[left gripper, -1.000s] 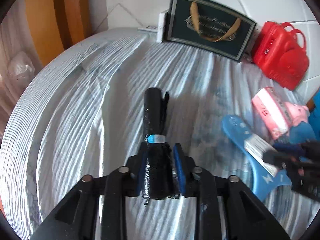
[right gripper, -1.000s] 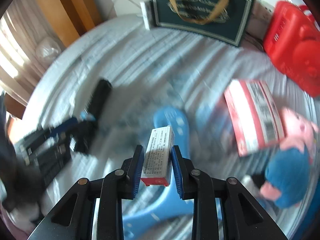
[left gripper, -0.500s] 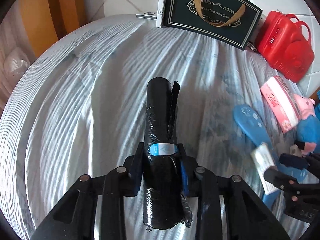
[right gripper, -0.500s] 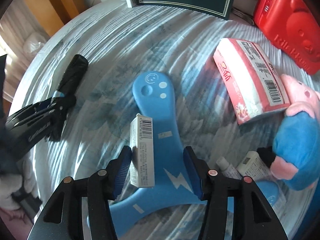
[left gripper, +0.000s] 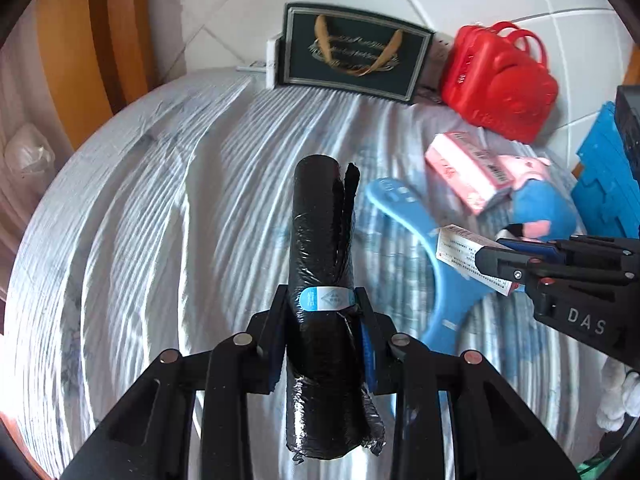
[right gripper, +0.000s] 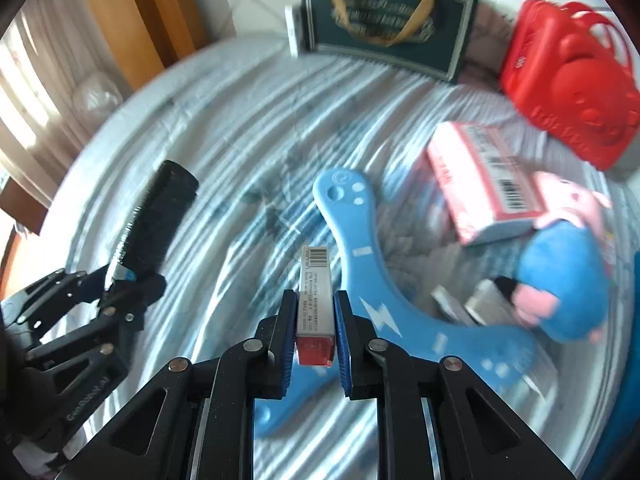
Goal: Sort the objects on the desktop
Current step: 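Carry the umbrella and small white box into the blue bin and release both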
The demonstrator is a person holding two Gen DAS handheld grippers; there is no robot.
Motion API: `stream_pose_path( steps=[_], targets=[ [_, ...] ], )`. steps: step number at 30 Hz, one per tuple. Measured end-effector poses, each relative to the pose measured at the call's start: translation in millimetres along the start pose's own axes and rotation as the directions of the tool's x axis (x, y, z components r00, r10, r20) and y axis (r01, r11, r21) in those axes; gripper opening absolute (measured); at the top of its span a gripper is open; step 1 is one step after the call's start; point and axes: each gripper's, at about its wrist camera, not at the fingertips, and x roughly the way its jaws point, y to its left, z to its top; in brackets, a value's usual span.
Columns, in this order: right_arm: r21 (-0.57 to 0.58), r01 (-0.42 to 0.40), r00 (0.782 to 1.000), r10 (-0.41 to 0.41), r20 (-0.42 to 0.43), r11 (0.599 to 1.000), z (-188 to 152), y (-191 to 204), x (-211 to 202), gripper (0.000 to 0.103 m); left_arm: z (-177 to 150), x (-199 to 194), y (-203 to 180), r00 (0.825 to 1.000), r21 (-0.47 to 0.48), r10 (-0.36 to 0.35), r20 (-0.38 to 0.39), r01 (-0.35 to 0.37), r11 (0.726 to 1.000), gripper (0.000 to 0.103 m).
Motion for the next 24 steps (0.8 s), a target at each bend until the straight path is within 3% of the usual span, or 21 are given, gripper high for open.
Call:
stream_pose_path(
  steps=[5, 9, 15, 22, 24],
  targets=[
    [0.049, 0.001, 0.992, -0.007, 0.122, 0.999, -26, -24, -70, 0.018, 0, -46, -34, 0.997, 0.047, -0.029, 0.074, 0.025, 0.999, 0.029],
    [0.113, 0.039, 0.966, -0.067, 0.252, 0.993, -47, -61, -142, 0.018, 3, -84, -84, 0.986, 0.123, -0.088, 0.141, 0.071, 0.99, 0.029],
    [0.256, 0.135, 0.873, -0.237, 0.427, 0.957, -100, -143, -263, 0.018, 15, -135, -191, 0.948, 0.261, -0.22, 0.229, 0.158, 0.952, 0.029],
    [0.409, 0.251, 0.738, -0.447, 0.505, 0.877, -169, -233, -383, 0.018, 27, -192, -361, 0.87, 0.411, -0.414, 0.267, 0.285, 0.866, 0.029],
    [0.44, 0.273, 0.711, -0.487, 0.507, 0.856, -187, -255, -406, 0.018, 25, -207, -407, 0.849, 0.445, -0.454, 0.269, 0.308, 0.841, 0.029]
  ],
)
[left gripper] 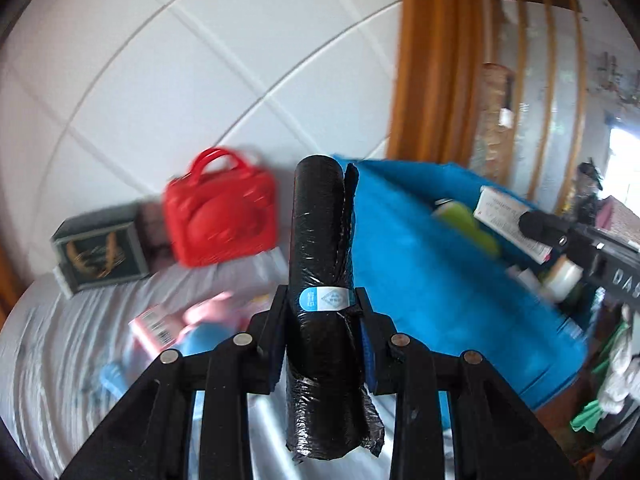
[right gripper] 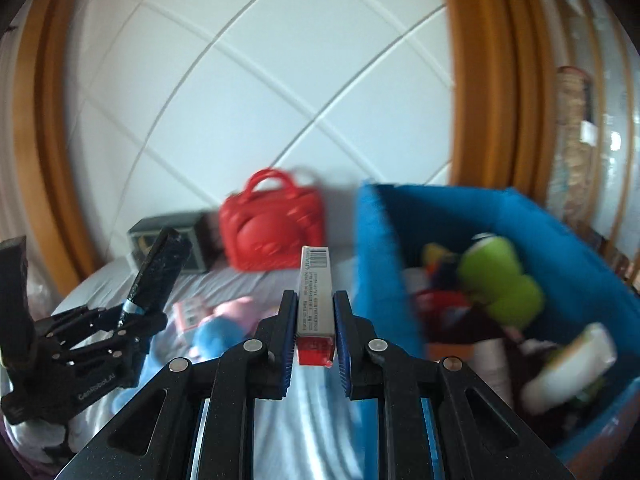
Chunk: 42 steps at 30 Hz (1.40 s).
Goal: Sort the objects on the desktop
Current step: 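Carry the umbrella and small white box into the blue bin and release both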
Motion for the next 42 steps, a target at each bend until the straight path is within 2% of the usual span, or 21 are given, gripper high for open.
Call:
stream_pose_path(
  steps=[4, 8, 13, 15, 19, 23, 29, 31, 33, 34, 35, 36, 37, 38, 40, 42],
  targets=[
    [0.031, 0.07, 0.997, -0.072, 0.035, 0.997, 3, -74, -20, 0.018, 34, 20, -90, 0.997, 0.054, -0.079, 0.026, 0.077, 0.996, 0.029],
    [0.065, 0.1, 0.994, -0.102, 0.029, 0.993, 0, -132, -26, 0.018, 54, 44, -164, 0.992, 0.08, -0.128, -0.001, 0.127, 0.989, 0.029],
    [0.087, 0.091, 0.996, -0.092, 0.01, 0.992, -7, -180, -21, 0.018, 62, 74, -234, 0.987, 0.118, -0.147, -0.063, 0.154, 0.981, 0.029],
    [0.092, 0.084, 0.996, -0.085, 0.012, 0.992, -11, -192, -23, 0.018, 63, 78, -250, 0.992, 0.16, -0.108, -0.064, 0.117, 0.98, 0.029],
    [0.098, 0.082, 0.996, -0.083, 0.016, 0.992, -12, -209, -19, 0.018, 68, 81, -257, 0.995, 0.159, -0.081, -0.056, 0.089, 0.983, 0.03],
    [0.083, 0.1, 0.995, -0.101, 0.012, 0.992, -10, -216, -11, 0.018, 65, 92, -259, 0.994, 0.161, -0.065, -0.088, 0.079, 0.984, 0.03],
    [0.083, 0.122, 0.992, -0.119, -0.039, 0.989, -15, -232, 5, 0.018, 64, 92, -254, 0.998, 0.178, -0.008, -0.064, 0.02, 0.984, 0.03],
    [0.09, 0.131, 0.991, -0.126, -0.05, 0.987, -17, -236, 7, 0.018, 63, 95, -253, 0.997, 0.181, 0.002, -0.08, 0.012, 0.983, 0.03],
    [0.096, 0.143, 0.989, -0.138, -0.055, 0.985, -18, -239, 7, 0.019, 63, 96, -251, 0.996, 0.183, 0.013, -0.084, 0.003, 0.983, 0.034],
    [0.097, 0.147, 0.988, -0.142, -0.056, 0.984, -18, -239, 7, 0.02, 63, 95, -251, 0.997, 0.184, 0.011, -0.077, 0.003, 0.983, 0.043],
    [0.1, 0.152, 0.988, -0.147, -0.056, 0.983, -17, -240, 6, 0.025, 63, 93, -250, 0.998, 0.185, 0.009, -0.068, 0.004, 0.983, 0.055],
    [0.106, 0.155, 0.987, -0.15, -0.054, 0.982, -17, -241, 5, 0.03, 63, 90, -248, 0.998, 0.184, 0.007, -0.057, 0.004, 0.983, 0.06],
    [0.111, 0.16, 0.987, -0.155, -0.051, 0.981, -17, -242, 3, 0.046, 62, 87, -247, 0.999, 0.183, 0.005, -0.043, 0.003, 0.983, 0.067],
    [0.109, 0.167, 0.986, -0.162, -0.048, 0.98, -16, -242, 3, 0.066, 63, 85, -246, 0.999, 0.181, 0.001, -0.034, 0.006, 0.983, 0.069],
    [0.109, 0.182, 0.983, -0.18, -0.033, 0.977, -15, -240, -3, 0.086, 62, 81, -241, 1.0, 0.17, -0.013, -0.027, 0.017, 0.985, 0.069],
    [0.108, 0.186, 0.983, -0.185, -0.015, 0.977, -14, -239, -10, 0.089, 62, 77, -237, 1.0, 0.157, -0.018, -0.02, 0.021, 0.987, 0.07]
  ],
)
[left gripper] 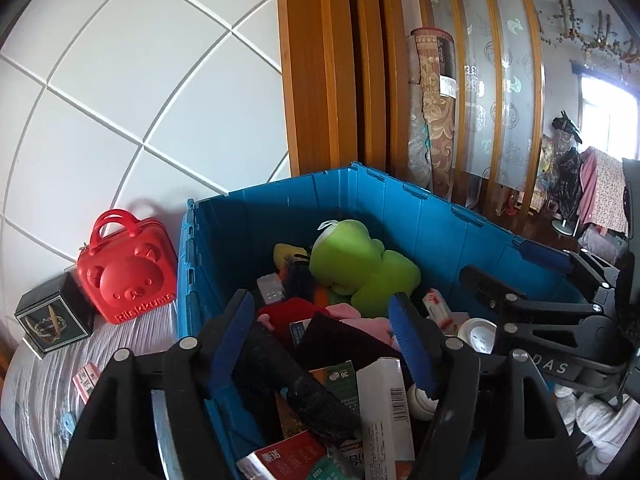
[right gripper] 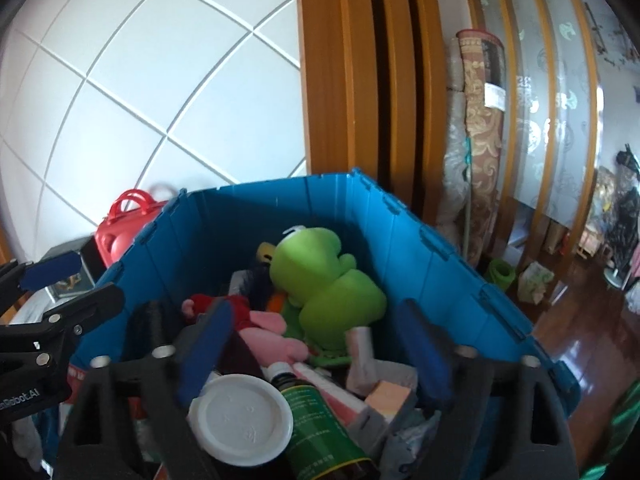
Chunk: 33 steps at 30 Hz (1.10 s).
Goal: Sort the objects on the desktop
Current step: 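Carry the umbrella and small white box into the blue bin and release both, then withdraw both tools from the bin toward the remaining toys on the bed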
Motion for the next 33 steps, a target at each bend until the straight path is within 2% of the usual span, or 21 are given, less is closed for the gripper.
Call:
stream_pose_path(
  steps=[2, 8, 9, 11, 15, 23, 30, 33],
  targets=[
    [0.006, -0.005, 1.0, 0.005, 0.019, 1.0, 3, 1, -7, 0.103, -2, -6, 5, 1.0, -0.015, -0.001, 0.012, 0.001, 1.0, 0.07],
    [-0.014, -0.027, 0.996, 0.028, 0.09, 1.0, 9, 19, -31, 0.103, -9, -33, 26, 0.997, -0.071, 0.004, 0.081, 0.001, 0.997, 0.07],
    [-0.02, -0.032, 0.995, 0.034, 0.098, 0.999, 9, 24, -33, 0.103, -11, -40, 32, 0.995, -0.084, 0.007, 0.1, 0.002, 0.996, 0.072],
    [-0.029, -0.053, 0.991, 0.056, 0.119, 0.998, 10, 34, -39, 0.103, -14, -49, 40, 0.992, -0.109, 0.019, 0.125, -0.005, 0.994, 0.081],
    [-0.047, -0.108, 0.982, 0.114, 0.151, 0.993, 11, 57, -49, 0.103, -27, -63, 68, 0.989, -0.156, 0.053, 0.138, -0.032, 0.987, 0.081],
    [-0.119, -0.215, 0.959, 0.232, 0.161, 0.969, 9, 127, -57, 0.103, -70, -86, 145, 0.983, -0.237, 0.164, 0.084, -0.14, 0.961, 0.081],
    [-0.178, -0.286, 0.94, 0.311, 0.139, 0.942, 3, 208, -64, 0.103, -124, -107, 233, 0.966, -0.304, 0.259, -0.001, -0.247, 0.92, 0.081],
    [-0.204, -0.315, 0.932, 0.343, 0.116, 0.927, -4, 245, -64, 0.103, -153, -114, 278, 0.955, -0.333, 0.289, -0.061, -0.292, 0.896, 0.081]
  ],
)
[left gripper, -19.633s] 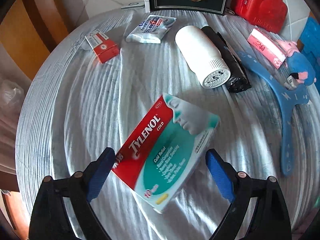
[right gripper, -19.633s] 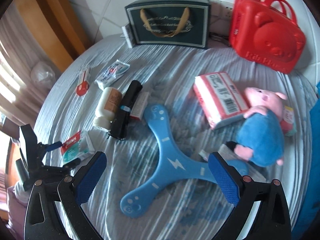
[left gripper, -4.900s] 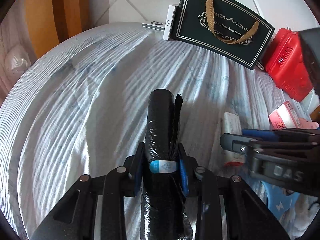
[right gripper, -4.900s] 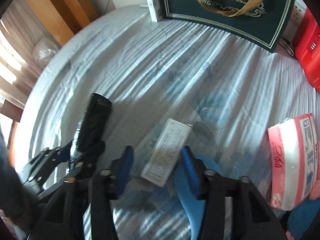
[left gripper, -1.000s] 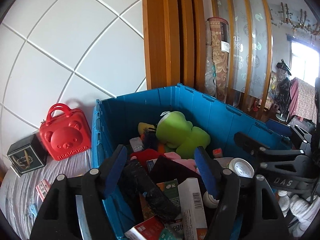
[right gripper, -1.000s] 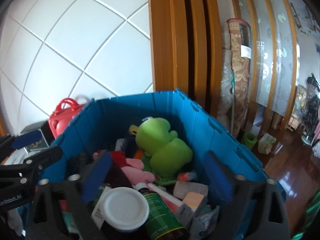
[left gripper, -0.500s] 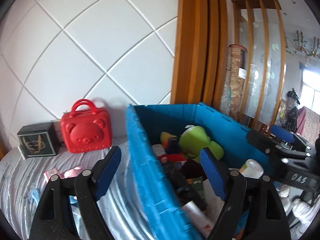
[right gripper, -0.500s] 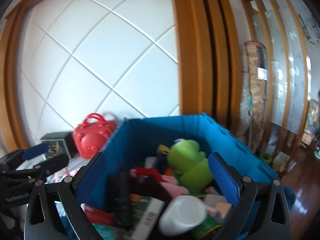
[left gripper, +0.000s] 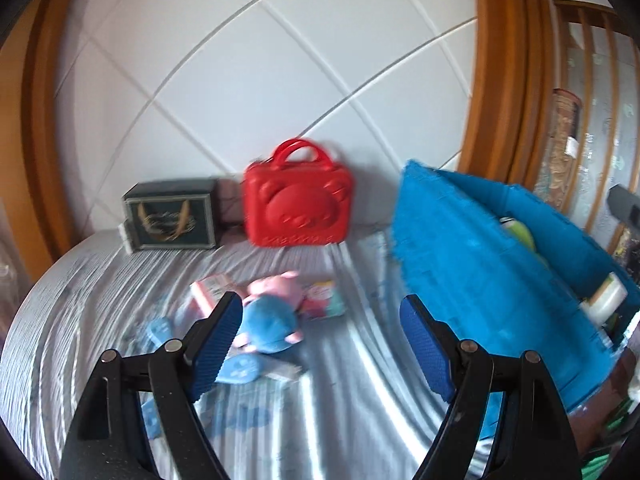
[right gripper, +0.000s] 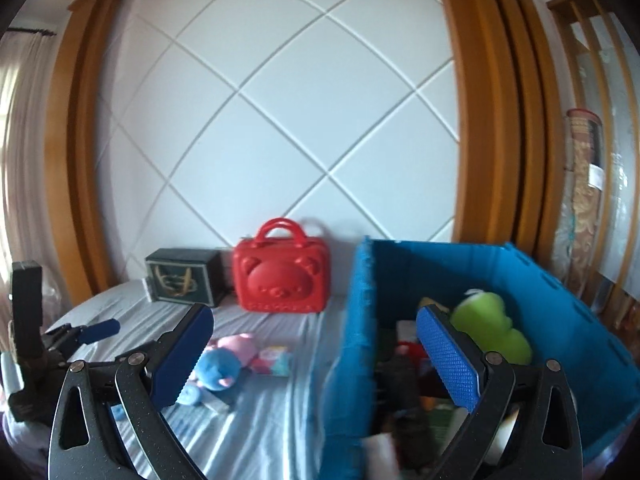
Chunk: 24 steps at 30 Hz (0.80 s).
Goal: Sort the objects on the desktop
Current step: 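Withdraw both tools from the bin toward the remaining toys on the bed, then grasp the blue three-armed toy with left tool while right tool grasps the white-red tube box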
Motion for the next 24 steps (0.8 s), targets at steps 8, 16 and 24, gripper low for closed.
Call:
stream_pose_path(
  steps=[8, 16, 24],
  targets=[
    [-0.027, -0.071, 0.989, 0.067, -0.135, 0.997, -28, 78, 56, 0.103, -49, 32, 116, 0.976, -0.047, 0.131, -0.171, -0.141, 0.989, 0.081],
    [0.027, -0.081, 0.927, 0.086, -0.365, 0.996, -90, 109, 133, 0.103, -103, 69, 204, 0.918, -0.075, 0.189, -0.348, -0.228, 0.971, 0.081],
    [0.044, -0.048, 0.836, 0.064, -0.545, 0.998, -143, 113, 193, 0.103, -140, 123, 234, 0.864, -0.043, 0.183, -0.469, -0.229, 0.972, 0.081]
  ],
)
